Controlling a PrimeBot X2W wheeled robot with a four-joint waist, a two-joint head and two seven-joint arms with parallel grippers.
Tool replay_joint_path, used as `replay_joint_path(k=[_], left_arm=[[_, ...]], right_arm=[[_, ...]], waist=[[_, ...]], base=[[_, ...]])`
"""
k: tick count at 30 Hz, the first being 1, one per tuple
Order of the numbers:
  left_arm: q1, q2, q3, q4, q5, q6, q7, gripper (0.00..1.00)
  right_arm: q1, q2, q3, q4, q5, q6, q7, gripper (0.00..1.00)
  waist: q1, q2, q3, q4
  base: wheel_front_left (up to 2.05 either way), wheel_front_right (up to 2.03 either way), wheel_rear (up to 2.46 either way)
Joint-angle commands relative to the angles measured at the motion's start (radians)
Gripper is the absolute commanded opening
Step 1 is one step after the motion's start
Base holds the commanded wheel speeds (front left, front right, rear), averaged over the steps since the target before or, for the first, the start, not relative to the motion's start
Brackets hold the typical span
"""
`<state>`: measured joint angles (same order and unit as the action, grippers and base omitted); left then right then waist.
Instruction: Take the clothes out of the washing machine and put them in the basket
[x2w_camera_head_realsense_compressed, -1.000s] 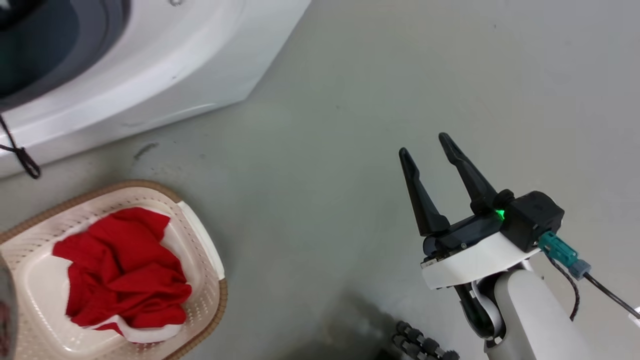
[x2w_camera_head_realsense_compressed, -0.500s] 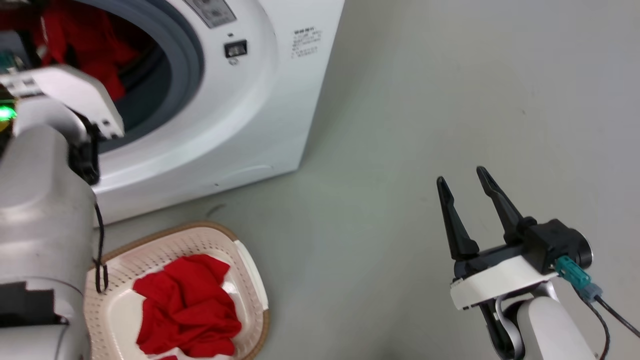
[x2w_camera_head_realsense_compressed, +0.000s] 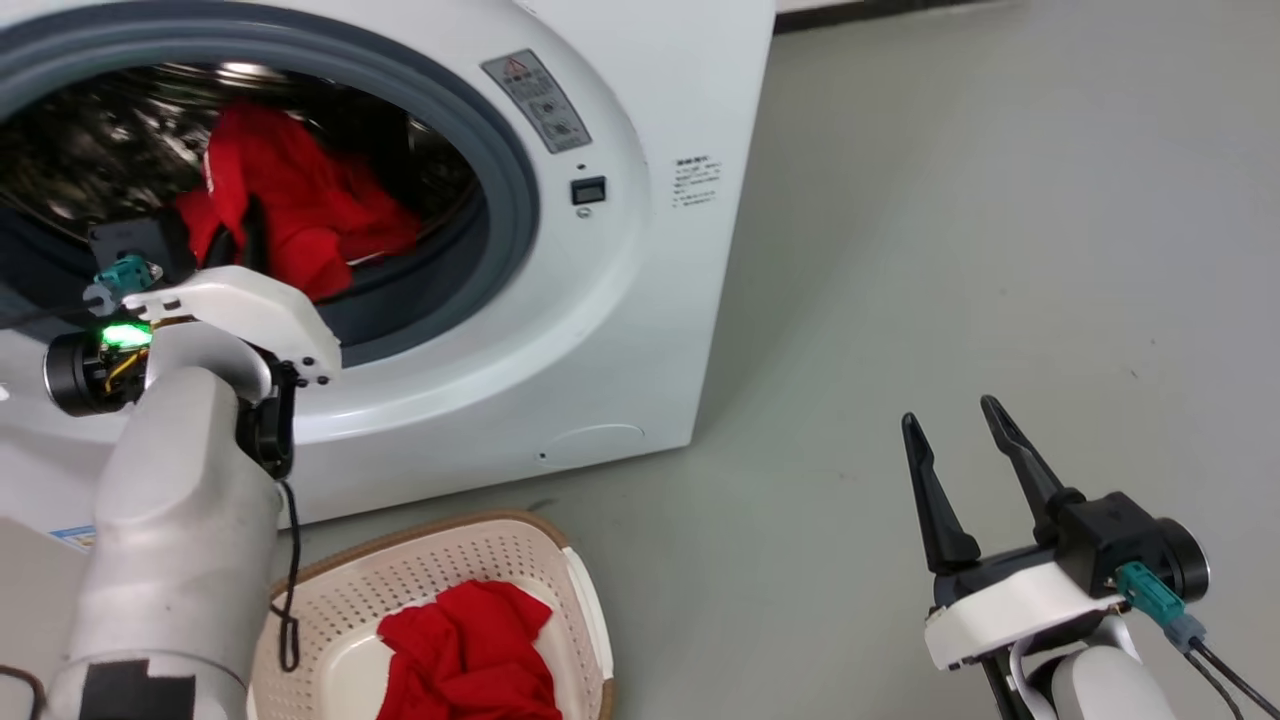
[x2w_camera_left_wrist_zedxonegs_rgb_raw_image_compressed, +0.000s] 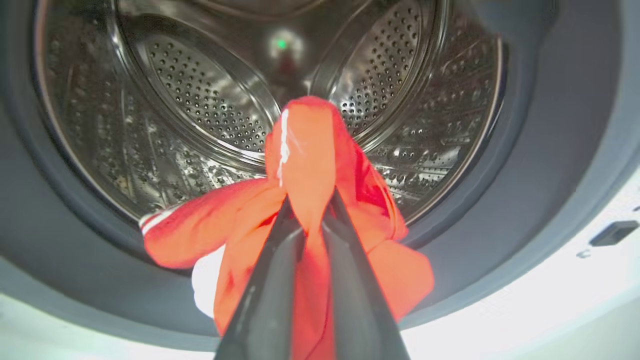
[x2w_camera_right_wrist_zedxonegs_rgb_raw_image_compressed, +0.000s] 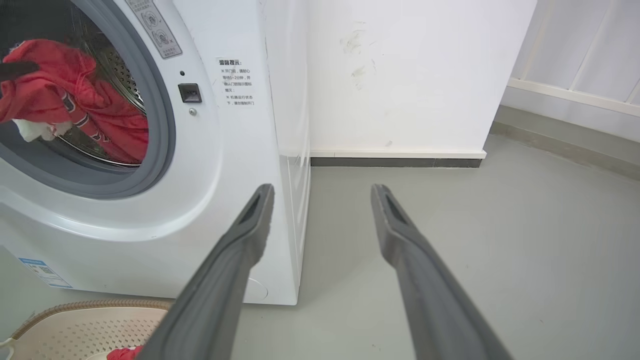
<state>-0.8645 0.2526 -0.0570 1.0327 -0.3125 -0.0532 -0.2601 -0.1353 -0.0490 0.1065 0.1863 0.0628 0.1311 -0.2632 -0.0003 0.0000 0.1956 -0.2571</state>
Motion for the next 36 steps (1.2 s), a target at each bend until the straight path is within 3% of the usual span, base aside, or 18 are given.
replay_joint_path(k=[1, 8, 9, 16, 25, 29, 36], left_arm=[[0.034, -0.007, 0.008, -0.058, 0.003, 0.002, -0.007, 0.00], [0.204, -0.038, 0.030, -0.312, 0.023, 0.000, -0.006, 0.00], [0.279, -0.049, 0.038, -0.420, 0.028, 0.006, -0.006, 0.00], [0.461, -0.079, 0.036, -0.721, 0.040, 0.049, -0.005, 0.00], [0.708, -0.102, 0.016, -1.129, 0.059, 0.129, 0.098, 0.00], [0.812, -0.117, 0.013, -1.197, 0.052, 0.153, 0.132, 0.00], [0.914, -0.146, -0.025, -1.117, 0.043, 0.171, 0.130, 0.00]], right_arm=[[0.017, -0.002, -0.006, -0.006, -0.007, -0.001, 0.003, 1.00], [0.056, -0.002, -0.015, -0.021, -0.020, -0.001, 0.022, 1.00], [0.065, -0.002, -0.014, -0.030, -0.029, -0.001, 0.032, 1.00], [0.091, -0.002, -0.037, -0.057, -0.042, -0.001, 0.051, 1.00], [0.102, -0.002, -0.039, -0.086, -0.050, -0.001, 0.066, 1.00], [0.097, -0.002, -0.044, -0.096, -0.055, -0.001, 0.068, 1.00], [0.069, -0.002, -0.044, -0.105, -0.055, -0.001, 0.065, 1.00]], waist=[[0.0003, 0.0000, -0.033, 0.031], [0.0003, 0.0000, -0.080, 0.069], [0.0003, 0.0000, -0.094, 0.080], [0.0003, 0.0000, -0.113, 0.116], [0.0003, 0.0000, -0.105, 0.154], [0.0003, 0.0000, -0.082, 0.168], [0.0003, 0.0000, -0.020, 0.186]], base=[[0.00, 0.00, 0.00], [0.00, 0.00, 0.00], [0.00, 0.00, 0.00], [0.00, 0.00, 0.00], [0.00, 0.00, 0.00], [0.00, 0.00, 0.00], [0.00, 0.00, 0.00]])
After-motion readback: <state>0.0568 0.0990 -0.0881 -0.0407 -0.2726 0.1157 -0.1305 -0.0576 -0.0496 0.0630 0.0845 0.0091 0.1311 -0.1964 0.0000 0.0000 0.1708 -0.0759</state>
